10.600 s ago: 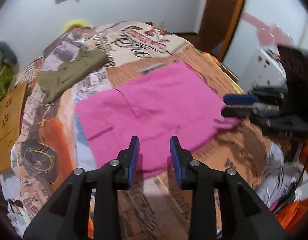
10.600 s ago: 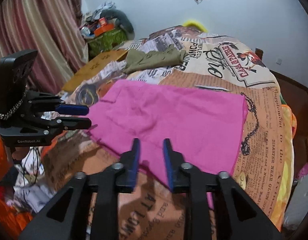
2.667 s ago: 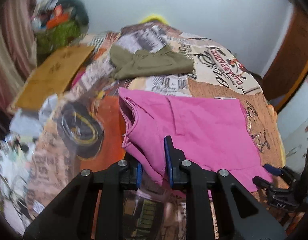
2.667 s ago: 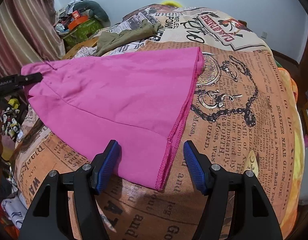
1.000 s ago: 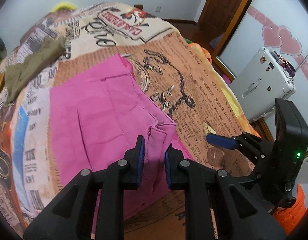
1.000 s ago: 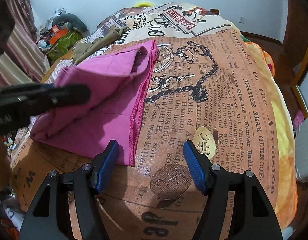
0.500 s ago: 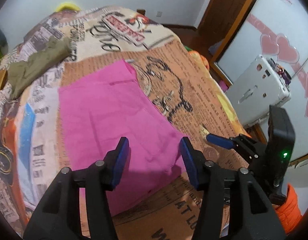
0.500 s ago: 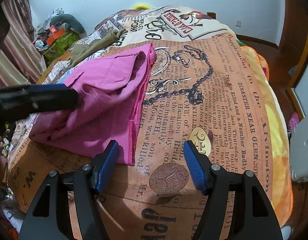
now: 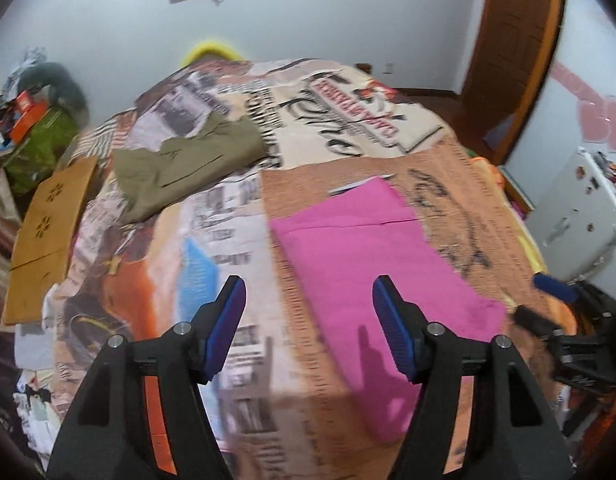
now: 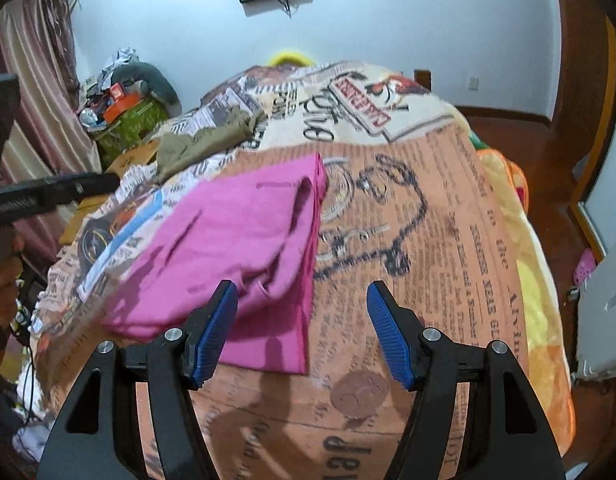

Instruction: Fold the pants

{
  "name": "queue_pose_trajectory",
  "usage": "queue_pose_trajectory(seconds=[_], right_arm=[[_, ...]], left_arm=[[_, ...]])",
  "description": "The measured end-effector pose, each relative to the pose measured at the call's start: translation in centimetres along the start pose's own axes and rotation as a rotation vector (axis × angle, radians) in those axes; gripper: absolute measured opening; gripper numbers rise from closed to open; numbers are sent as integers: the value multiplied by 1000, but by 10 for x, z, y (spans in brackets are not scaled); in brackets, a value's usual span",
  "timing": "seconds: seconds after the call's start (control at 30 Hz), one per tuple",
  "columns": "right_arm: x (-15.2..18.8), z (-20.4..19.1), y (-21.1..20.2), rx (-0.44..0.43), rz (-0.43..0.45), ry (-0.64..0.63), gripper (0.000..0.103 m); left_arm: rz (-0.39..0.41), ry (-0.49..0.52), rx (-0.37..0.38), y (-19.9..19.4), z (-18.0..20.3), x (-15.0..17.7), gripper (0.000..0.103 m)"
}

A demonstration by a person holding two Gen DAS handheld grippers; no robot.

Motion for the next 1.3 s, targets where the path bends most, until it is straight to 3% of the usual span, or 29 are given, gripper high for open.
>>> queue_pose_trajectory(seconds=[0.23, 0.5, 0.77, 0.93, 1.03, 1.13, 1.3], right_arm=[[-8, -25, 14, -33, -9, -41, 68], [17, -12, 51, -32, -131, -62, 68], [18, -2, 56, -47, -162, -100, 69], [14, 3, 63, -54, -165, -111, 70], [11, 7, 67, -55, -169, -108, 70], [8, 12, 70, -44, -167, -100, 70], [0, 23, 77, -17, -163, -97, 70]], left_arm=[[-49, 12, -33, 28, -17, 8, 66], [-99, 63, -34, 65, -17, -4, 66], [-176, -7, 55, 119, -17, -29, 66], [-184, 6, 20, 145, -19, -50, 66], [-194, 64, -32, 162, -21, -57, 67], [-234, 154, -83, 181, -21, -49, 67], [-210, 212, -95, 174, -26, -36, 68]])
Point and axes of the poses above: each gripper's, at about its wrist camera, not at the fingertips, and y roughly the way its jaws point, z to its right, x to its underside, the point moved 10 cm from there along y, roughly the way its jaws point, and after that the axes turned 4 degrees about -z, right-handed, at the moved point
